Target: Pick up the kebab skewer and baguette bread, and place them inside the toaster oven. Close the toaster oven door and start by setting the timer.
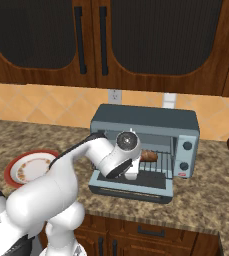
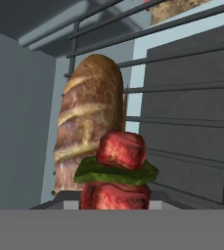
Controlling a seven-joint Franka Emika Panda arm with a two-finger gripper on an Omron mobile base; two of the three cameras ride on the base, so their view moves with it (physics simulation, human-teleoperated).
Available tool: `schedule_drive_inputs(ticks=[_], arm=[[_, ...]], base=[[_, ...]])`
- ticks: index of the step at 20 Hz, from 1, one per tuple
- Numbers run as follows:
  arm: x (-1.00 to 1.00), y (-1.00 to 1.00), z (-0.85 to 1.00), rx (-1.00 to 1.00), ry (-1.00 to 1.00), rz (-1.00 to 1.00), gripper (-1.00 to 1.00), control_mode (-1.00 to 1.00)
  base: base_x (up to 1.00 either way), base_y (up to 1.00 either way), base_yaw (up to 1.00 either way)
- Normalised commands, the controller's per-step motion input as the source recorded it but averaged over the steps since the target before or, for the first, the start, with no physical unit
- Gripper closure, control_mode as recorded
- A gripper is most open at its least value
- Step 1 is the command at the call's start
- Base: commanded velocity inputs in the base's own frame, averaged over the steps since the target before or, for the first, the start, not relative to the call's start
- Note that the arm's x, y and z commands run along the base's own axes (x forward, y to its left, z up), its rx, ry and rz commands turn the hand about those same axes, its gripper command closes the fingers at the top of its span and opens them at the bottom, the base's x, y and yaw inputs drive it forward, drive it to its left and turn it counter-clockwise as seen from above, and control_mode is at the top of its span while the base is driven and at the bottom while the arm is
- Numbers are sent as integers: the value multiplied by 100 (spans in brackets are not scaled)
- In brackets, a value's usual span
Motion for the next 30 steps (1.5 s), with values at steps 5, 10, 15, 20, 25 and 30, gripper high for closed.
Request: schedule_drive_inputs(ticks=[5,10,15,20,25,30], arm=[[20,-13,-7,2,0,0,100,-100],[5,-10,-6,1,0,0,100,-100],[0,0,-4,0,1,0,100,-100],[0,0,-3,0,0,0,-100,-100],[0,0,0,0,0,0,-100,-100],[0,0,0,0,0,0,-100,-100]], base=[[0,0,0],[0,0,0],[0,0,0],[0,0,0],[0,0,0],[0,0,0]])
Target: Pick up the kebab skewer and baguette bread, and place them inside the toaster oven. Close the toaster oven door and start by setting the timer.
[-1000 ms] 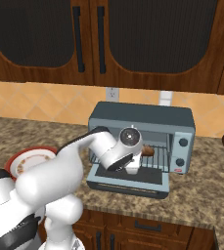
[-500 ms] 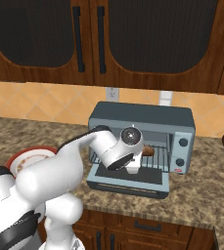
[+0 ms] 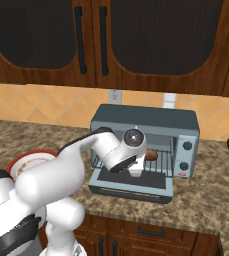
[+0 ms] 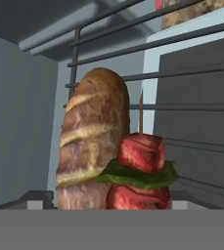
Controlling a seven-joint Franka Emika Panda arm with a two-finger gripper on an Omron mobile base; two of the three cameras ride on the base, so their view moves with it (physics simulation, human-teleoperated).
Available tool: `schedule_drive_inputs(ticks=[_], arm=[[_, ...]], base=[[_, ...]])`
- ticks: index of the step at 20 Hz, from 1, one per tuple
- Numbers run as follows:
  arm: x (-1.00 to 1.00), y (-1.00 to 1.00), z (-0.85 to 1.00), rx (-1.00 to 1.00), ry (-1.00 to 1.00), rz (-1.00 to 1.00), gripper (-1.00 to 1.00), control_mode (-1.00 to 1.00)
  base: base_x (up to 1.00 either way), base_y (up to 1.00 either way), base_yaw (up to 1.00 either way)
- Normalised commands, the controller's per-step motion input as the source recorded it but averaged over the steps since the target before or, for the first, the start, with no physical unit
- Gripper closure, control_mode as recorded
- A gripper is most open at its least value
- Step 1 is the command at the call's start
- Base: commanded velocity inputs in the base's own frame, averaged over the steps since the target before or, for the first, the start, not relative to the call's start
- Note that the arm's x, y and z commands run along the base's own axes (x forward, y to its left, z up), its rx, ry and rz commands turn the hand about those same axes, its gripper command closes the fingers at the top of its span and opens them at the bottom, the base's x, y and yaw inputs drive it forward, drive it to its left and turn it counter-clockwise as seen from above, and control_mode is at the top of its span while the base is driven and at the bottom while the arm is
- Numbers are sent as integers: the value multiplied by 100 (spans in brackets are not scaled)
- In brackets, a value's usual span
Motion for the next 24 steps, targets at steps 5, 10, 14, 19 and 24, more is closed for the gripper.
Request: schedule_drive_inputs(ticks=[5,10,14,19,24], arm=[[-2,-19,12,0,0,0,-100,-100],[-8,-11,30,0,0,0,-100,-100],[-26,0,4,0,0,0,-100,-100],[-42,0,0,0,0,0,-100,-100],[-23,-11,16,0,0,2,-100,-100]], base=[[0,0,0],[0,0,0],[0,0,0],[0,0,0],[0,0,0]])
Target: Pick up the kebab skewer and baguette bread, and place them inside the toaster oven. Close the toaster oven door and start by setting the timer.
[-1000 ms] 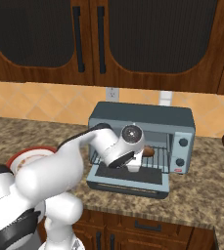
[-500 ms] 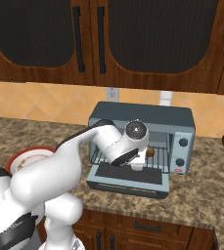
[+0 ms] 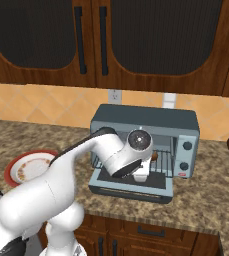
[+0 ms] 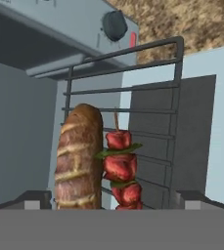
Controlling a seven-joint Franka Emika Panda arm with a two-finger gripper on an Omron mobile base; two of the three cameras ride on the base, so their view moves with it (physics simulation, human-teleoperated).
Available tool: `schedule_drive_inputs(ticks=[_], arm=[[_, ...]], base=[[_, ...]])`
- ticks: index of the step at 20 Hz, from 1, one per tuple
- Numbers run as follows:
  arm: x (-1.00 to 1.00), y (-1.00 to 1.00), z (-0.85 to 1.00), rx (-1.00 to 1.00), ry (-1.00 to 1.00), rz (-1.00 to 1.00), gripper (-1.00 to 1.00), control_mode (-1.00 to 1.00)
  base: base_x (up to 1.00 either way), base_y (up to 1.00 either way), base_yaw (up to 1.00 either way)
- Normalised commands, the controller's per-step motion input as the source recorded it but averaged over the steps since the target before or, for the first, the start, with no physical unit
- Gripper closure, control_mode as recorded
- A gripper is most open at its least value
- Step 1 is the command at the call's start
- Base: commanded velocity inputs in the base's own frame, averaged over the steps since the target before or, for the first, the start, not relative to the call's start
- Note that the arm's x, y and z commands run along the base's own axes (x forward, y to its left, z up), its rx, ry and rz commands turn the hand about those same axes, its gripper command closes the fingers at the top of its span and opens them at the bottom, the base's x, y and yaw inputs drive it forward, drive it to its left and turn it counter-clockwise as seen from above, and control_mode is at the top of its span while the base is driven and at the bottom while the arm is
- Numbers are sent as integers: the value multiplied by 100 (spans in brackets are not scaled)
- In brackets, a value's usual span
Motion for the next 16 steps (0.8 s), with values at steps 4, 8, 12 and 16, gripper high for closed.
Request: schedule_drive_inputs(ticks=[4,8,12,16], arm=[[-1,-13,31,0,0,5,-100,-100],[-19,-7,11,-1,-3,15,-100,-100],[-49,3,0,-12,-6,26,-100,-100],[-43,31,0,-17,-4,29,-100,-100]], base=[[0,0,0],[0,0,0],[0,0,0],[0,0,0]])
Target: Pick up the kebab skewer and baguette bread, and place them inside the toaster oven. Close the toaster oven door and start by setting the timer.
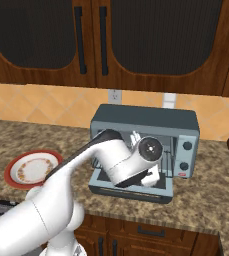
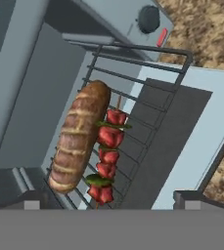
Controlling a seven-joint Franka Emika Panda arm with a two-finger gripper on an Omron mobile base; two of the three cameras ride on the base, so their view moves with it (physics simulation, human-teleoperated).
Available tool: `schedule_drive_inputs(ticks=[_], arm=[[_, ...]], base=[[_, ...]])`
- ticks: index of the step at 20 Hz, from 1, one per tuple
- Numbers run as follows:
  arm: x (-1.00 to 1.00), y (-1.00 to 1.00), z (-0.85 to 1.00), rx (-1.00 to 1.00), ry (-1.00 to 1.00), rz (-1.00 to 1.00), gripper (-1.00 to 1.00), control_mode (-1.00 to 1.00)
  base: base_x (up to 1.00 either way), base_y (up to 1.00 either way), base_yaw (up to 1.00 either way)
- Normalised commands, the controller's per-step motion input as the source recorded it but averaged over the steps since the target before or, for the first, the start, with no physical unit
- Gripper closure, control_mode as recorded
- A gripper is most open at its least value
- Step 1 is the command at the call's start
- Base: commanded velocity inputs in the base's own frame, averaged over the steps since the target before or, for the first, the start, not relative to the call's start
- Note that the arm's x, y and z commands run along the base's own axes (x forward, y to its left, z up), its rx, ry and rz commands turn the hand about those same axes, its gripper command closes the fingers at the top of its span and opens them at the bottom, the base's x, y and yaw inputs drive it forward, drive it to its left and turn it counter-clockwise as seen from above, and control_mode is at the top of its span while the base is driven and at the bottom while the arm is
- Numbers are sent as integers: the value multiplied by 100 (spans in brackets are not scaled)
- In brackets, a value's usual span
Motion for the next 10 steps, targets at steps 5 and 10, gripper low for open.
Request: schedule_drive_inputs(ticks=[5,10], arm=[[-27,39,0,-20,-6,29,-100,-100],[0,11,-17,-15,-13,34,-100,-100]], base=[[0,0,0],[0,0,0]])
